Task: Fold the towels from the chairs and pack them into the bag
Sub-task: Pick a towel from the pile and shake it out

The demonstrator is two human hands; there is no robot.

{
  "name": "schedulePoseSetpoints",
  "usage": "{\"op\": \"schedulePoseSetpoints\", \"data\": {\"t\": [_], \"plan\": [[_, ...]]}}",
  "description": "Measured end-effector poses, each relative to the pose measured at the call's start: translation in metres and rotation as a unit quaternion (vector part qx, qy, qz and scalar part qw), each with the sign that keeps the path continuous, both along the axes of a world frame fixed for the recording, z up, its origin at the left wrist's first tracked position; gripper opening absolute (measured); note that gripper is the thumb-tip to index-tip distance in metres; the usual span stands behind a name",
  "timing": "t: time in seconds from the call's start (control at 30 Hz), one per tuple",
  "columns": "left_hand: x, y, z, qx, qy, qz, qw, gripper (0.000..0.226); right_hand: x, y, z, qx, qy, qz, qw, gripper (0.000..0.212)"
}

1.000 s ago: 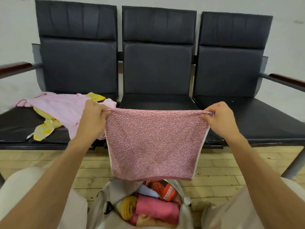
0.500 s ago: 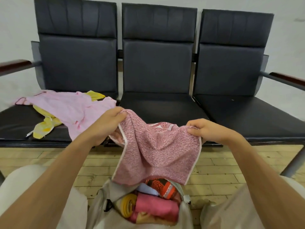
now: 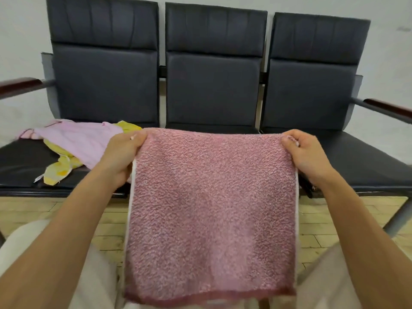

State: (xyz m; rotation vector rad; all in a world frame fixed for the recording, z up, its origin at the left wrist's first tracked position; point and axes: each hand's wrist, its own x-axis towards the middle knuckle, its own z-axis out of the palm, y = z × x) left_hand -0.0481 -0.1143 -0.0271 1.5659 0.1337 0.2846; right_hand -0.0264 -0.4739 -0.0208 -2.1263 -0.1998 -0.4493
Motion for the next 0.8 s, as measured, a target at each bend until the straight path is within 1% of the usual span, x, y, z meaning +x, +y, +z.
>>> {"op": "schedulePoseSetpoints", "data": {"t": [0.03,0.07,0.1,0.13,0.17,0.27,0.4,0.5,0.63,0.73,0.8], "plan": [[0.002,0.001,-0.002,0.073,-0.024,0.067,0.995,0.023,-0.001,0.001,0.001,-0.048,-0.042,-0.032,0.997,0.017],[0.003,0.001,-0.003,0.165,-0.051,0.121,0.978,0.025,-0.001,0.003,0.000,-0.078,-0.074,-0.050,0.993,0.015],[0.003,0.001,-0.005,0.248,-0.080,0.158,0.952,0.028,-0.001,0.004,-0.001,-0.096,-0.095,-0.060,0.989,0.014],[0.003,0.000,-0.006,0.304,-0.109,0.181,0.929,0.029,-0.001,0.005,-0.002,-0.107,-0.110,-0.070,0.986,0.013],[0.002,-0.001,-0.006,0.332,-0.128,0.193,0.914,0.029,-0.001,0.006,-0.002,-0.110,-0.122,-0.083,0.983,0.012],[0.001,-0.002,-0.006,0.356,-0.151,0.205,0.899,0.030,-0.001,0.002,-0.002,-0.110,-0.148,-0.125,0.975,0.015],[0.001,0.002,-0.006,0.384,-0.171,0.194,0.886,0.030,0.005,-0.004,-0.008,-0.143,-0.156,-0.140,0.967,0.020],[0.001,0.006,-0.007,0.409,-0.183,0.193,0.873,0.029,0.005,-0.006,-0.008,-0.143,-0.156,-0.154,0.965,0.022],[0.003,0.011,-0.010,0.392,-0.167,0.177,0.887,0.027,0.002,-0.005,-0.009,-0.139,-0.141,-0.159,0.967,0.023],[0.002,0.012,-0.011,0.405,-0.160,0.181,0.882,0.028,0.003,-0.005,-0.011,-0.136,-0.113,-0.154,0.972,0.022],[0.001,0.012,-0.011,0.411,-0.159,0.178,0.880,0.028,0.002,-0.004,-0.009,-0.109,-0.095,-0.150,0.978,0.019]]}}
